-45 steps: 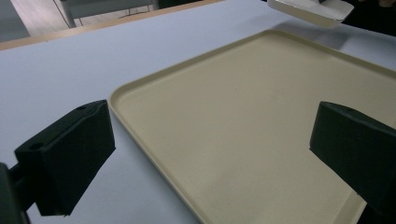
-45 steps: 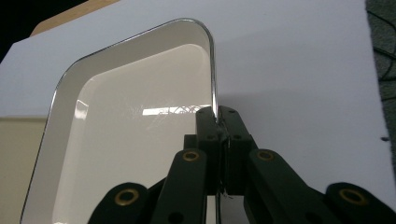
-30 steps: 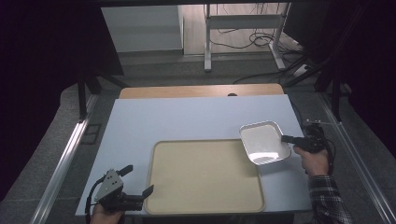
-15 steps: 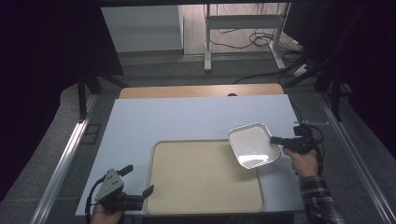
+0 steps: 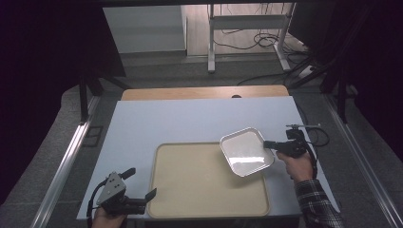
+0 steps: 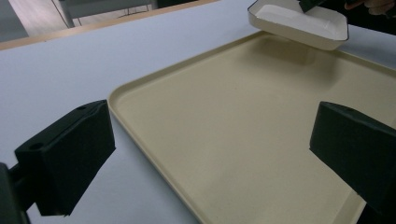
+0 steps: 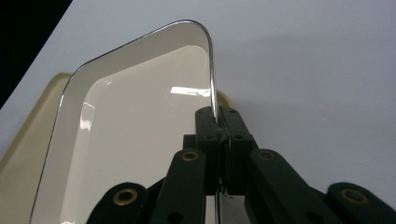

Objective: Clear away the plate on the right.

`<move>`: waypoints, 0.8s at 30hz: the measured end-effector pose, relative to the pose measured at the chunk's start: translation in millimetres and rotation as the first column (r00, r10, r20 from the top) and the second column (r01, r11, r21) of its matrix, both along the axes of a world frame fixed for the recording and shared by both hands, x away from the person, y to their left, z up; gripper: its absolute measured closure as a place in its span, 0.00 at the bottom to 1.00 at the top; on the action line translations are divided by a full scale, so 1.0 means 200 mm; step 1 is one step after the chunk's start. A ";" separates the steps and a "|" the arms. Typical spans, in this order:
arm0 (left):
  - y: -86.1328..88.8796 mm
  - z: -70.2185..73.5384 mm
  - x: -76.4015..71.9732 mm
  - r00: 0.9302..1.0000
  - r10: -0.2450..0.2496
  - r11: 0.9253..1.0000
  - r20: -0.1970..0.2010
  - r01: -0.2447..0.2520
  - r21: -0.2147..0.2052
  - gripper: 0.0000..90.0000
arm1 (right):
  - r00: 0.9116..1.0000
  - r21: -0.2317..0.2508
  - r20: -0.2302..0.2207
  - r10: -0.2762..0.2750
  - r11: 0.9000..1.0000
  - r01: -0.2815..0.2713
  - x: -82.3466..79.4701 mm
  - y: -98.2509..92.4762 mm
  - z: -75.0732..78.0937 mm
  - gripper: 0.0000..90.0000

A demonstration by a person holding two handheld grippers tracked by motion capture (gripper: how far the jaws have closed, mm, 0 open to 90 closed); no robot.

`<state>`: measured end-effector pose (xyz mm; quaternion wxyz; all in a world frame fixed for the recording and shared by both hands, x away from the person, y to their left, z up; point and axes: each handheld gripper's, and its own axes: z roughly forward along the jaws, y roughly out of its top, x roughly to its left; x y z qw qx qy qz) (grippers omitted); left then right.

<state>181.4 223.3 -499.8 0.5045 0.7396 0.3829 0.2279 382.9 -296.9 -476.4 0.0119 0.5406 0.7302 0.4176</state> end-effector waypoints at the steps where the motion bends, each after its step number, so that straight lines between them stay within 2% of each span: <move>1: 0.00 0.00 0.00 1.000 0.000 1.000 0.000 0.000 0.000 0.00 | 1.000 -0.001 -0.001 0.002 1.000 -0.002 0.00 0.01 0.00 0.97; 14: 0.00 0.00 0.00 1.000 0.001 1.000 -0.001 -0.001 0.002 0.00 | 0.999 0.007 -0.010 0.046 0.999 -0.046 -0.01 0.15 -0.02 0.98; 24: 0.00 0.00 0.00 1.000 -0.001 1.000 -0.001 0.001 0.006 0.00 | 0.996 0.007 -0.028 0.090 0.996 -0.090 -0.02 0.31 -0.06 0.98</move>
